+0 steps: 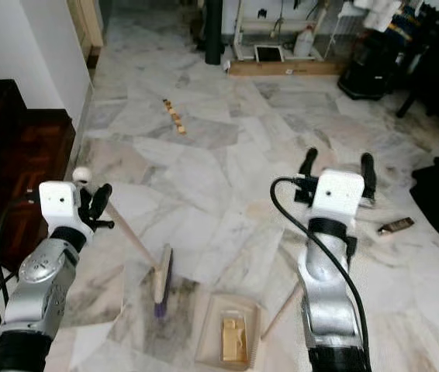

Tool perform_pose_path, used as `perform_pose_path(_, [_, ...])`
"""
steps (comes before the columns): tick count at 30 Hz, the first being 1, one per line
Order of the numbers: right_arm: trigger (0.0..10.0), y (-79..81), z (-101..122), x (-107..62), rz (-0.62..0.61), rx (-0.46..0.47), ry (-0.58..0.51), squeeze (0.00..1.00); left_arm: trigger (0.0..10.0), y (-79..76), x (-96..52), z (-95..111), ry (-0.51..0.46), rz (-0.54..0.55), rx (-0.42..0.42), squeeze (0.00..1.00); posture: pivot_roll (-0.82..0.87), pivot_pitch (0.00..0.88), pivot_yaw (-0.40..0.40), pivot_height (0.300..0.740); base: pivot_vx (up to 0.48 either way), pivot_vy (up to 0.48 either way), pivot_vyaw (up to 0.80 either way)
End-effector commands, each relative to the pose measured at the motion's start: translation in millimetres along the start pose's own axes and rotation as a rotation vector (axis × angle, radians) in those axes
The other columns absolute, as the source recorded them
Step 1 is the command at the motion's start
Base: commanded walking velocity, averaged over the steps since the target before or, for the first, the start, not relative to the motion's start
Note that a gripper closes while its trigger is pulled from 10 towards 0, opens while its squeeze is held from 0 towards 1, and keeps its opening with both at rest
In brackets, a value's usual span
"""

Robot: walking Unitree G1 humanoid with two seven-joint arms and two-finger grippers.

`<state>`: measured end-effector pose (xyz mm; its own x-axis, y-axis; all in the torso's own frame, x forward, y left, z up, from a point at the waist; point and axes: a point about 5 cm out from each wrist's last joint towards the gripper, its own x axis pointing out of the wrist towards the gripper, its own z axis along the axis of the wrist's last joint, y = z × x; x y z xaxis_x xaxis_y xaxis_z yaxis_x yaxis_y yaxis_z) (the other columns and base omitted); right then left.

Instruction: Sweep floor

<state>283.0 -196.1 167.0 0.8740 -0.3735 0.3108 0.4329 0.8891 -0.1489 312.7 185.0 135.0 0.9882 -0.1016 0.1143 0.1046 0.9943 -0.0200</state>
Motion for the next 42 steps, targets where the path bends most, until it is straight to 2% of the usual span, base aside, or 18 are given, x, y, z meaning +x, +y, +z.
perform_pose_path(1, [10.0,-10.3,-7,-9.7,-0.026,-0.025,0.056,1.00,10.0,-2.1,1.7,8,-0.050,-0.012,-0.004,0.00,0.15,0.107,-0.075,0.740,0.000,0.000,0.00])
perform_pose_path(2, [10.0,-11.7,-10,-13.9,-0.020,-0.025,0.076,1.00,10.0,-2.1,1.8,8,-0.050,-0.012,-0.005,0.00,0.15,0.107,-0.075,0.740,0.000,0.000,0.00])
perform_pose_path(3, [10.0,-12.5,-14,-19.1,-0.005,-0.036,0.101,0.42,10.0,-2.2,1.9,7,-0.049,-0.013,-0.005,0.00,0.15,0.106,-0.076,0.740,0.000,0.000,0.00])
perform_pose_path(4, [10.0,-13.0,-17,-23.7,0.008,-0.036,0.121,0.00,10.0,-2.3,1.9,7,-0.048,-0.013,-0.005,0.00,0.15,0.106,-0.076,0.740,0.000,0.000,0.00])
perform_pose_path(7, [10.0,-11.9,-21,-33.6,0.054,-0.017,0.155,0.00,10.0,-2.7,2.3,6,-0.046,-0.014,-0.006,0.00,0.15,0.108,-0.077,0.740,0.000,0.000,0.00])
perform_pose_path(14, [10.0,-12.3,-19,-50.1,0.187,-0.002,0.129,0.00,10.0,-2.5,1.7,5,-0.047,-0.013,-0.005,0.00,0.14,0.107,-0.078,0.740,0.000,0.000,0.00])
perform_pose_path(17, [10.0,-15.6,-24,-54.4,0.188,-0.009,0.155,0.00,10.0,-2.8,1.9,5,-0.047,-0.013,-0.006,0.00,0.14,0.108,-0.083,0.740,0.000,0.000,0.00])
perform_pose_path(23, [10.0,-23.4,-48,-68.5,0.191,-0.032,0.266,0.00,10.0,-3.9,1.6,4,-0.045,-0.015,-0.006,0.00,0.14,0.110,-0.087,0.740,0.000,0.000,0.00])
perform_pose_path(29, [10.0,-22.6,-57,-74.5,0.205,-0.037,0.298,0.00,10.0,-2.8,1.4,4,-0.046,-0.012,-0.003,0.00,0.14,0.110,-0.088,0.740,0.000,0.000,0.00])
perform_pose_path(33, [10.0,-18.9,-76,-83.6,0.236,-0.017,0.386,0.00,10.0,-3.3,1.0,4,-0.046,-0.013,-0.002,0.00,0.14,0.109,-0.087,0.740,0.000,0.000,0.00])
perform_pose_path(42, [10.0,-17.0,-84,-88.8,0.246,0.001,0.405,0.00,10.0,-3.0,1.2,4,-0.048,-0.013,-0.001,0.00,0.14,0.109,-0.086,0.740,0.000,0.000,0.00])
